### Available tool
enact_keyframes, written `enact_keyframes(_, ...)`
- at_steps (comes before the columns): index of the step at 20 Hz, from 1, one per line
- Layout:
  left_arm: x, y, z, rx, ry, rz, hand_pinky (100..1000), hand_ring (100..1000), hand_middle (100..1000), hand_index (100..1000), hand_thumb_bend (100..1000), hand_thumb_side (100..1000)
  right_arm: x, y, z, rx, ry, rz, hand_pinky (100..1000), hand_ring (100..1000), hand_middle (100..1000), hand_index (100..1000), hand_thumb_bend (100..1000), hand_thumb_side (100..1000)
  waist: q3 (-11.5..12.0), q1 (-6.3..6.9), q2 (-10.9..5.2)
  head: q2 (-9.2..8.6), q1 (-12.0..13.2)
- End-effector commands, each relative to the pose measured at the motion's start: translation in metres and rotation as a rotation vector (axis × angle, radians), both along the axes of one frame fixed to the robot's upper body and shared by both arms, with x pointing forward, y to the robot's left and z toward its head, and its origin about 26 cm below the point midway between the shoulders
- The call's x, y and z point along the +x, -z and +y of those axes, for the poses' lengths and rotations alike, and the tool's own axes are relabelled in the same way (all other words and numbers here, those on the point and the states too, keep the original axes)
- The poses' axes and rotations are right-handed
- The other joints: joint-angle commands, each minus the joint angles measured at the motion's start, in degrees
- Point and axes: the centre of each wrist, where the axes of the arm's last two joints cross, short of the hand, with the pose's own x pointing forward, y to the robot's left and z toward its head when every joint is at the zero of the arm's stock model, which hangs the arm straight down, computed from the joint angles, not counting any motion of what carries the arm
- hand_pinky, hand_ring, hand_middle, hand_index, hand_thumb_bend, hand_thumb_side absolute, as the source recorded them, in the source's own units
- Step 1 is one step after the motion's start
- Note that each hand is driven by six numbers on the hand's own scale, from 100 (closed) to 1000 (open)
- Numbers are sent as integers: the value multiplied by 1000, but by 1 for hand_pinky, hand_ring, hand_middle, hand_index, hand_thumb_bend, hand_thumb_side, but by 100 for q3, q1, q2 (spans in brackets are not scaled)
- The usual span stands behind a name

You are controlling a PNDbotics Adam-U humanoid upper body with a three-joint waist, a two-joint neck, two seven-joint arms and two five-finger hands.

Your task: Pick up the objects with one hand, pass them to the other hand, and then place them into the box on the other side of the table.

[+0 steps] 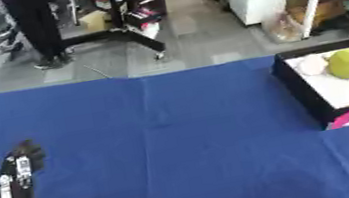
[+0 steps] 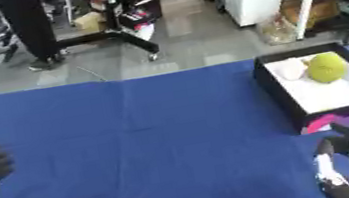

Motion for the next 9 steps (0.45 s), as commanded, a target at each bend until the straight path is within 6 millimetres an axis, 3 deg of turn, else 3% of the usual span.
enact_keyframes(1,-3,-11,3,21,2,-35,761,702,665,822,100,892,-2,-11,-2,-26,-6,-30,726,719,516,809,100,448,27,26,-90,39,38)
enact_keyframes(9,-5,-23,-2,9,0,-82,758,695,662,835,100,861,-4,-11,-3,-31,4,-18,725,712,508,809,100,446,80,39,-139,243,12)
